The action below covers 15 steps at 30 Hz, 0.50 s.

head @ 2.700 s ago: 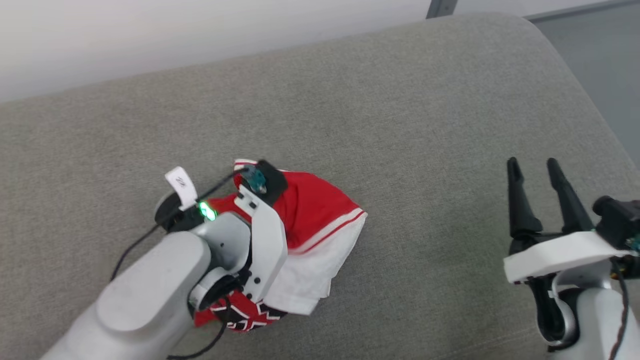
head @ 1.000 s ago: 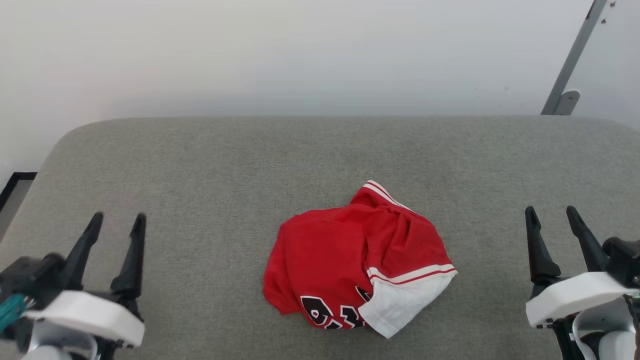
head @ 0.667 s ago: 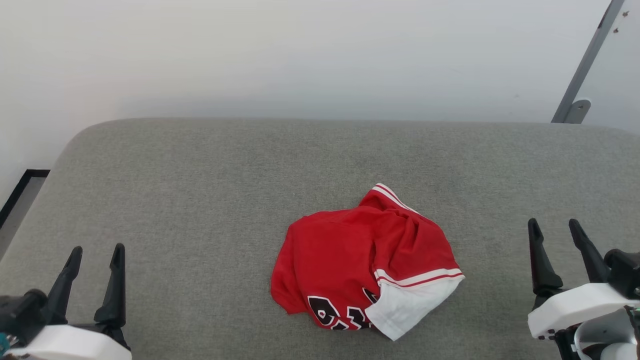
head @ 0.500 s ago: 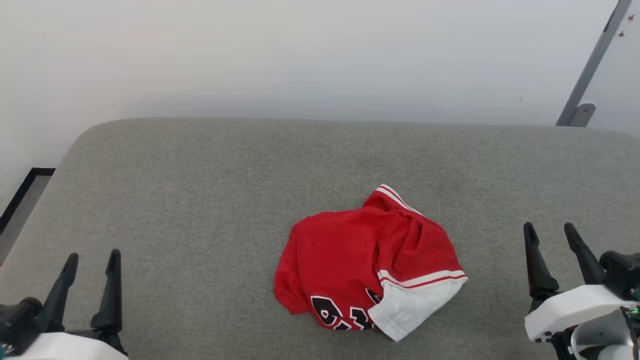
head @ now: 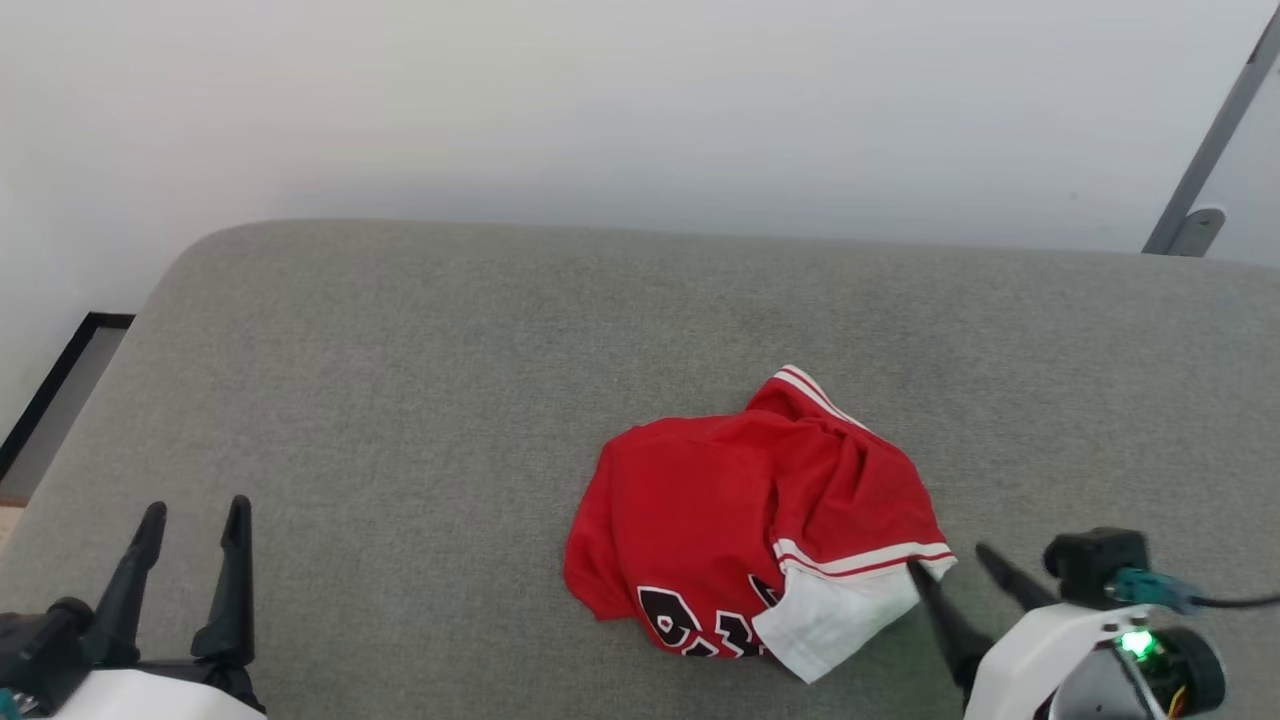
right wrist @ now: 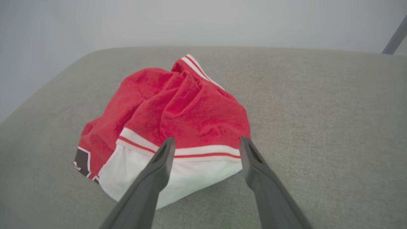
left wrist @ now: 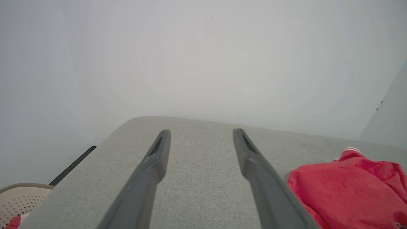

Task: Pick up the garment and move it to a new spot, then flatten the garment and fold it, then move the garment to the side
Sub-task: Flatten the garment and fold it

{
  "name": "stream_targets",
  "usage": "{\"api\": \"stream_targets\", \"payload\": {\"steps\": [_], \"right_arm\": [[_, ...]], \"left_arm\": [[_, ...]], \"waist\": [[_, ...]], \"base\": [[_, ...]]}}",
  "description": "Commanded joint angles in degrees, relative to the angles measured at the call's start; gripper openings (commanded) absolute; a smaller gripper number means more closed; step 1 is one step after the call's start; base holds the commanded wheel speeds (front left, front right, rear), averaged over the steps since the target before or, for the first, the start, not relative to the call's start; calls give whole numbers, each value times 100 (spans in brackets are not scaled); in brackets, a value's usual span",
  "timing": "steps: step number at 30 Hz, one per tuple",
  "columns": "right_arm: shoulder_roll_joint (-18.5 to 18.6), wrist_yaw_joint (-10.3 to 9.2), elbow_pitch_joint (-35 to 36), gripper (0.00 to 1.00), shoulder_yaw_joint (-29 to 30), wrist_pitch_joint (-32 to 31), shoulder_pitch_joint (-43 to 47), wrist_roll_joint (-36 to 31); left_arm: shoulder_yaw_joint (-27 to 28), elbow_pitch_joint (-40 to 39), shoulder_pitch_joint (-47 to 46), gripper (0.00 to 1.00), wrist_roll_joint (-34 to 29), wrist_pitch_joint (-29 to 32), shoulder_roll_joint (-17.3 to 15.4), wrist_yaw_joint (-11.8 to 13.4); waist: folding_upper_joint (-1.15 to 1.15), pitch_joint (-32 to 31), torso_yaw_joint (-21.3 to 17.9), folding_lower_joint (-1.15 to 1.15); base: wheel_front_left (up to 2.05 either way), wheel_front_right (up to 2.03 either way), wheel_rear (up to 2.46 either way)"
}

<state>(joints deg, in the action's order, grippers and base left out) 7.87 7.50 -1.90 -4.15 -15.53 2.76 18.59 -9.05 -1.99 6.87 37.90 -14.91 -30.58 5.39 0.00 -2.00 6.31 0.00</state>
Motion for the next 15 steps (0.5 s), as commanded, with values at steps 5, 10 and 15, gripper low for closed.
{"api": "stream_targets", "payload": {"steps": [5, 10, 15], "right_arm": [[263, -1, 94, 100, -357, -831, 71, 302], [559, -1, -28, 100, -638, -1499, -240, 273], [681, -2, -396, 100, -818, -1747, -617, 195]], "left_arm": [[-72, 19, -117, 100, -91, -38, 75, -75], [-184, 47, -344, 100, -111, -36, 152, -140], [-273, 109, -569, 100, -151, -36, 235, -195]], "waist": [[0, 153, 146, 0], [0, 479, 375, 0], [0, 750, 587, 0]], "base": [[0, 0, 0], [0, 0, 0], [0, 0, 0]]}}
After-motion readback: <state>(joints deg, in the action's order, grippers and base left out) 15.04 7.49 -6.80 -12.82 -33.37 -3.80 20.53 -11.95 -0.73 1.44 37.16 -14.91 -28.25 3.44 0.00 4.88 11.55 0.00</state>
